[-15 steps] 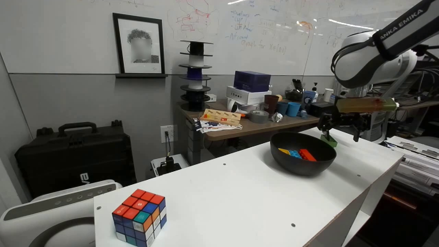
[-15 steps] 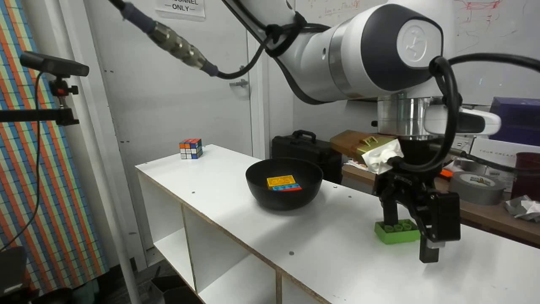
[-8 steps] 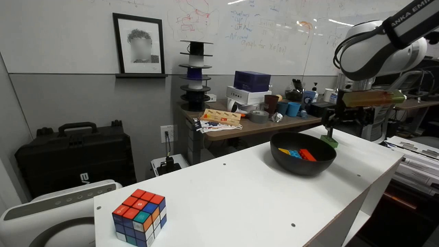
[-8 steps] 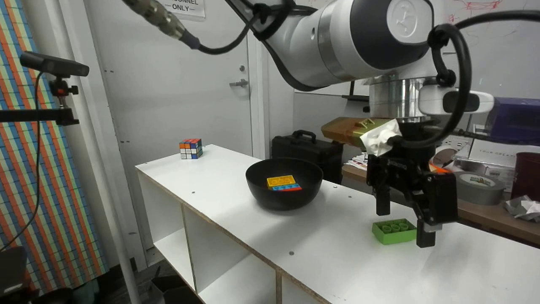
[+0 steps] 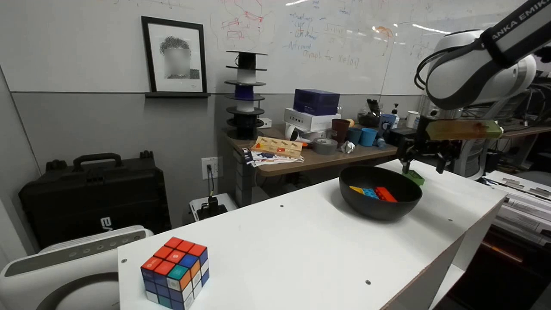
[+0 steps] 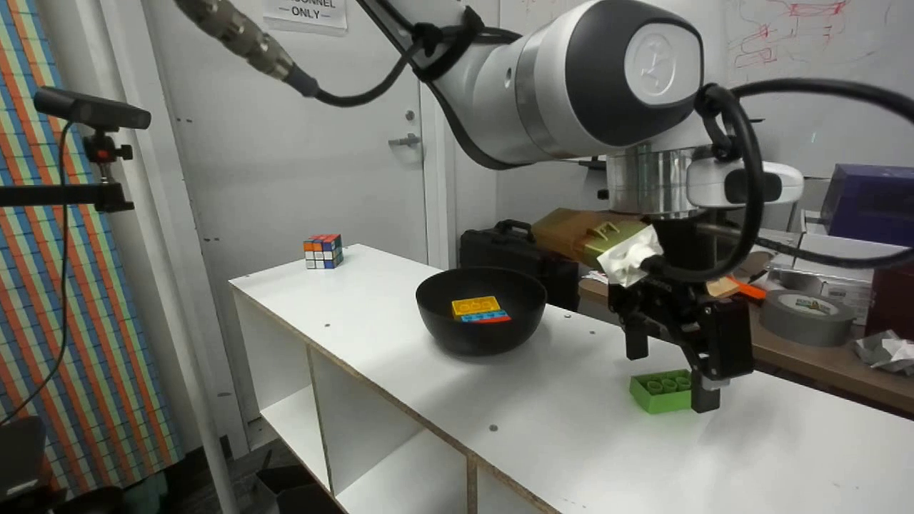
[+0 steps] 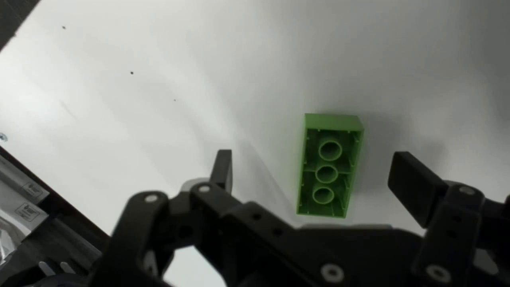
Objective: Put all the toy blocks into the black bowl.
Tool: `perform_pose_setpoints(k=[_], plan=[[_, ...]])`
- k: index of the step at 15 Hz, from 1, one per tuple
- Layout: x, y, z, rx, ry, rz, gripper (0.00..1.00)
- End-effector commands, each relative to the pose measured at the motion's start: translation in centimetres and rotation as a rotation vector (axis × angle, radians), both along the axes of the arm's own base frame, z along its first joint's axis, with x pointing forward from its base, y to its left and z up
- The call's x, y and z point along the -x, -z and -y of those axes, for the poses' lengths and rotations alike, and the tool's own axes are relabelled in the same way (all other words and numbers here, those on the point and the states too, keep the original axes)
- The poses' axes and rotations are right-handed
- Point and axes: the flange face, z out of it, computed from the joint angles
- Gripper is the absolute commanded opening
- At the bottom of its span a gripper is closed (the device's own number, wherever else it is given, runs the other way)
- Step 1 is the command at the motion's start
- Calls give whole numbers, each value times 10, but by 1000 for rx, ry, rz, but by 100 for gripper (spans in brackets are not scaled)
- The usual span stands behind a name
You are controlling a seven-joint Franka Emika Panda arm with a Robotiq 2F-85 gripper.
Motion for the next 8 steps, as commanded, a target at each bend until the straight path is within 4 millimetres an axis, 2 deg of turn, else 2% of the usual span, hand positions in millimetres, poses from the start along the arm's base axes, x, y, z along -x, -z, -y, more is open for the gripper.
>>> perform_pose_setpoints(k=[1,5,6,7,8], plan=[[-6,11,-9,-5,-40,56,100],[-7,20,-17,-7,-61,59,100],[-6,20,-18,-13,-56,63,75],[-5,19,-18,-15,-60,67,74],[-3,17,-19,-13,-68,69,66]])
